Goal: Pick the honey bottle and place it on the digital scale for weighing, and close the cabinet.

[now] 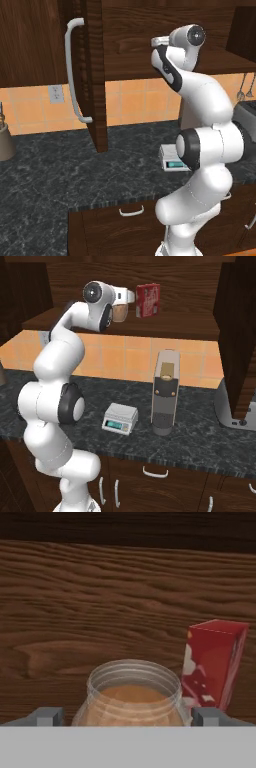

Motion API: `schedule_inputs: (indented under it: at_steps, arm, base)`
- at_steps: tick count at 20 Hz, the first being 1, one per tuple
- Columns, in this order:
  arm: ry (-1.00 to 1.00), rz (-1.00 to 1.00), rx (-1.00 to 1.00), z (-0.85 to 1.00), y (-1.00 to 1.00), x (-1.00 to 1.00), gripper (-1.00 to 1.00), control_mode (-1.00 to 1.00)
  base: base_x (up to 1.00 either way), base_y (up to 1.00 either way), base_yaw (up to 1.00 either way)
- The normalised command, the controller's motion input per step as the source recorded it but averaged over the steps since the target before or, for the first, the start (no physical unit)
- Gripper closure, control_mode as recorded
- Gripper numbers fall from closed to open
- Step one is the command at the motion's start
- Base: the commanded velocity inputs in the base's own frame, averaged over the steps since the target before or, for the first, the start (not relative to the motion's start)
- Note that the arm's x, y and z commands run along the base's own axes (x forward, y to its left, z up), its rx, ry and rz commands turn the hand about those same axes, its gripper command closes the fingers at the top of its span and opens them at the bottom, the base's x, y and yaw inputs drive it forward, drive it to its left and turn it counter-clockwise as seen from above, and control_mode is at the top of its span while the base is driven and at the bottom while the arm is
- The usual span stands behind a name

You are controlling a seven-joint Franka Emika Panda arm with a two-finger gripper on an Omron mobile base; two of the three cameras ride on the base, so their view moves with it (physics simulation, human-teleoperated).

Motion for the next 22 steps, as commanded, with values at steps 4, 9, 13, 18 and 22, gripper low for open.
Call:
schedule_inputs:
  at_steps: [4, 9, 13, 18, 22]
  arm:
    - [0.0, 0.0, 0.0, 0.0, 0.0, 0.31, -1.0, -1.0]
    - [0.01, 0.0, 0.0, 0.0, 0.0, 0.25, 1.0, -1.0]
    - [0.0, 0.0, 0.0, 0.0, 0.0, 0.05, 1.0, -1.0]
    - [-0.04, 0.0, 0.0, 0.0, 0.0, -0.38, 1.0, -1.0]
    - [-0.21, 0.0, 0.06, 0.0, 0.0, -1.0, 1.0, -1.0]
  base:
    - [0.0, 0.0, 0.0]
    - [0.0, 0.0, 0.0]
    - [0.0, 0.0, 0.0]
    - [0.0, 0.0, 0.0]
    - [0.0, 0.0, 0.0]
